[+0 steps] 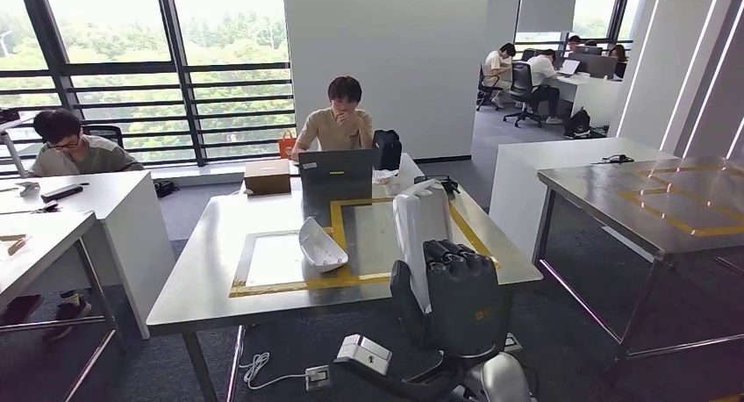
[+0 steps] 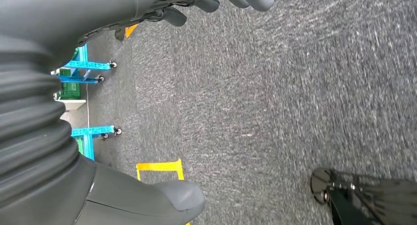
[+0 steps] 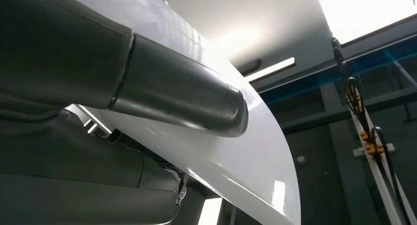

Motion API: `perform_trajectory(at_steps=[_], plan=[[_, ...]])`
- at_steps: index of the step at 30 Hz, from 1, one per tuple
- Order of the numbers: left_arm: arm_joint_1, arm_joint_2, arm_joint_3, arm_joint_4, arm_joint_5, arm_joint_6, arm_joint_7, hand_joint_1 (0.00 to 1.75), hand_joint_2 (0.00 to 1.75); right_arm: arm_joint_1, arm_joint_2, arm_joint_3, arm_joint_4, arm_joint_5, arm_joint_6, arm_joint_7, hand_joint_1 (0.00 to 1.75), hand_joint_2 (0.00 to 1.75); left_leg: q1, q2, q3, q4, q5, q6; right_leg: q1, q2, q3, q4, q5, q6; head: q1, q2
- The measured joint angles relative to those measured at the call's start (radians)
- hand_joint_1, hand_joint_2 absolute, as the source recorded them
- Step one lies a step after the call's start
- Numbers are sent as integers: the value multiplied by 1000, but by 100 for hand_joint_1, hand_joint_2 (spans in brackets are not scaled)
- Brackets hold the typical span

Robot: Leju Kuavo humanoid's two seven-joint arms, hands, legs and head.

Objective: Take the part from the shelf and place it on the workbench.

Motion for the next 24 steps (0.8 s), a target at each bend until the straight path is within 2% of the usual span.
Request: perform_trajectory(at_steps=[2, 5, 6, 7, 8, 9, 10, 11, 12, 15, 16, 17, 18, 20, 21, 22, 23, 24], plan=[[-1, -1, 0, 0, 1, -1, -2, 0, 175, 0, 1, -1, -4, 5, 7, -3, 175, 0, 1, 3, -25, 55, -30, -10, -4, -2, 11, -5, 0, -13, -2, 0], [0, -2, 0, 1, 4, -1, -2, 0, 175, 7, 1, -2, -6, 11, 16, -5, 175, 0, 2, 5, -126, 248, -106, -16, -2, -4, 20, -6, -9, -24, -5, 0], [1, -2, 0, 1, 5, -1, -2, 0, 175, 10, 1, -2, -6, 12, 16, -6, 175, 0, 2, 5, -150, 283, -108, -16, -1, -3, 24, -6, -13, -25, -5, 0], [2, -2, 0, 1, 6, -1, -2, 0, 175, 12, 1, -2, -6, 12, 16, -6, 175, 0, 1, 5, -155, 280, -89, -14, -1, -3, 30, -6, -17, -24, -5, 0], [3, -1, 0, 1, 6, -1, -2, 0, 175, 13, 1, -2, -6, 12, 16, -7, 175, 0, 1, 5, -139, 235, -53, -11, 0, -3, 37, -6, -23, -23, -5, 0], [3, -1, 0, 1, 6, -1, -2, 0, 175, 12, 1, -2, -6, 12, 16, -7, 175, 0, 1, 6, -108, 164, -8, -6, 0, -3, 46, -6, -30, -21, -5, 0], [3, -1, 0, 1, 6, -1, -2, 0, 175, 12, 1, -2, -5, 12, 16, -7, 175, 0, -2, 8, -74, 94, 21, -1, 2, -4, 53, -5, -37, -17, -5, 0], [2, -1, 0, 1, 6, -1, -3, 0, 175, 11, 1, -3, -5, 12, 16, -8, 175, 0, -5, 10, -46, 41, 36, 5, 3, -4, 58, -5, -44, -12, -5, 0], [1, 0, 0, 1, 6, -1, -3, 0, 175, 11, 1, -3, -5, 11, 16, -8, 175, 0, -8, 11, -30, 10, 39, 10, 4, -5, 62, -6, -48, -7, -5, 0], [2, 0, 0, 1, 6, -1, -2, 0, 175, 12, 1, -4, -5, 11, 16, -8, 175, 0, -7, 8, -18, -7, 25, 25, 4, -5, 65, 2, -49, 7, -4, 0], [3, 0, 0, 1, 6, -1, -1, 0, 175, 11, 1, -4, -5, 11, 16, -8, 175, 0, -5, 7, -12, -10, 22, 31, 4, -4, 57, 22, -54, 12, -3, 0], [3, 0, 0, 0, 7, -1, -1, 0, 175, 9, 1, -5, -5, 10, 15, -8, 175, 0, -3, 5, -5, -12, 20, 37, 2, -3, 37, 58, -68, 16, -3, 0], [2, 0, 1, 0, 7, -1, -2, 0, 175, 9, 0, -5, -5, 10, 14, -8, 175, 0, -2, 5, 0, -15, 16, 41, 0, -1, 3, 114, -89, 22, -2, 0], [1, 0, 1, 0, 8, -1, -3, 0, 175, 12, -1, -5, -4, 10, 13, -8, 175, 0, -2, 4, 6, -15, 7, 46, -2, 0, -83, 241, -132, 30, -2, 0], [2, 0, 1, 0, 9, -1, -3, 0, 175, 15, -1, -5, -3, 10, 13, -8, 175, 0, -2, 3, 11, -14, 3, 46, -3, 0, -116, 280, -137, 32, -2, 0], [3, 0, 1, 0, 9, -1, -3, 0, 175, 17, -2, -5, -2, 10, 13, -8, 175, 0, -2, 1, 17, -13, -3, 44, -4, 0, -132, 281, -121, 32, -2, 0], [3, -1, 1, 0, 9, -1, -3, 0, 175, 17, -3, -5, -2, 10, 13, -8, 175, 0, -1, 0, 24, -12, -9, 42, -5, 0, -128, 245, -84, 31, -2, 0], [3, -2, 1, 1, 9, -1, -3, 0, 175, 17, -4, -5, -2, 10, 13, -8, 175, 0, -1, -1, 33, -11, -16, 39, -5, 0, -107, 177, -33, 29, -2, 0]])
